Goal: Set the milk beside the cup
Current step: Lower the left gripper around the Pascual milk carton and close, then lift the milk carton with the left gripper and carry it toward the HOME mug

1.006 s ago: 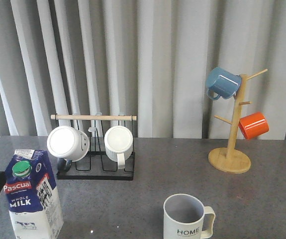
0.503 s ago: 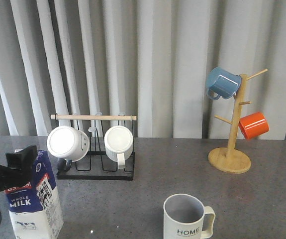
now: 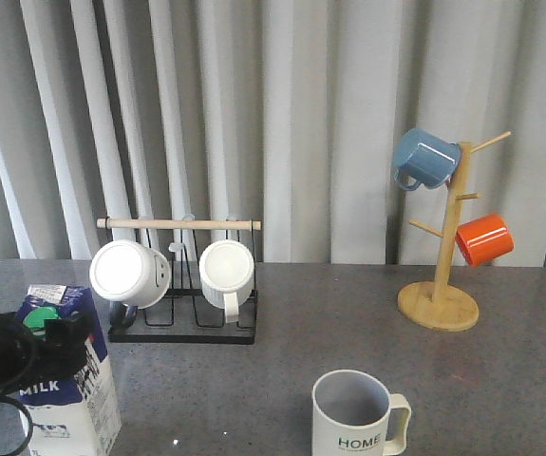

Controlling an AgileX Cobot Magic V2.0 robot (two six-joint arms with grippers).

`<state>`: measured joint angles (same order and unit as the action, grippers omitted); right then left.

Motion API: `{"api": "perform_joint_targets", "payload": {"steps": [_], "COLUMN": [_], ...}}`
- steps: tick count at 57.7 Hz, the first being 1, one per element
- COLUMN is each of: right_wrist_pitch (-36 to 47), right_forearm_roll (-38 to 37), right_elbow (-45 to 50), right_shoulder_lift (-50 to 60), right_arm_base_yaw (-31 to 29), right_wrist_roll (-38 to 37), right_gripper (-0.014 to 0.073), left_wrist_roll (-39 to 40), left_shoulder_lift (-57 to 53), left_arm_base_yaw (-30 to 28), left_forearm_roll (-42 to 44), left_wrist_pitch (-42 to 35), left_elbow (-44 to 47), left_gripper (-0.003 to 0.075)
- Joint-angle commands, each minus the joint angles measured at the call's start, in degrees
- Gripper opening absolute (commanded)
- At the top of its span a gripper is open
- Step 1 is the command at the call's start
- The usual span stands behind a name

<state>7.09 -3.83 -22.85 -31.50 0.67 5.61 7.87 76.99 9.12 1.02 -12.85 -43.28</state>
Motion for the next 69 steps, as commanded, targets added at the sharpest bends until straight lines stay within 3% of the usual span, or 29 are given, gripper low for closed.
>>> {"api": "perform_joint_targets", "payload": {"steps": [1,9,16,35,46,69], "right_wrist_pitch": [4.0,4.0,4.0,3.9,3.9,4.0], "right_forearm_roll": [-0.3,-0.3,-0.3,-0.3,-0.3,-0.3], "right_elbow": [-1.8,-1.8,-1.8,-1.8,-1.8,-1.8], "right_shoulder_lift": [-0.1,-0.1,-0.1,-0.1,-0.1,-0.1], "right_arm_base_yaw": [-0.3,-0.3,-0.3,-0.3,-0.3,-0.3], "right_wrist_roll": [0.2,0.2,0.2,0.2,0.2,0.2], "right_gripper": [-0.0008,-0.0008,-0.0008,-0.0008,-0.0008,-0.0008], "left_wrist_roll": [0.9,0.9,0.9,0.9,1.3,25.8], "left_shoulder_lift": [-0.1,1.8,2.7,2.7,2.6,-9.7], "left_arm_base_yaw": [0.3,0.3,0.3,0.3,0.3,0.3], "left_forearm_roll": [-0.5,-0.5,-0.5,-0.5,-0.6,-0.4], "left_wrist_pitch": [-3.5,-3.5,-3.6,-4.4,-4.3,-4.9], "left_elbow": [-1.6,-1.6,-1.6,-1.6,-1.6,-1.6], "left_gripper": [0.0607,0.0593,0.0531,0.0216,0.0113,0.0083]}}
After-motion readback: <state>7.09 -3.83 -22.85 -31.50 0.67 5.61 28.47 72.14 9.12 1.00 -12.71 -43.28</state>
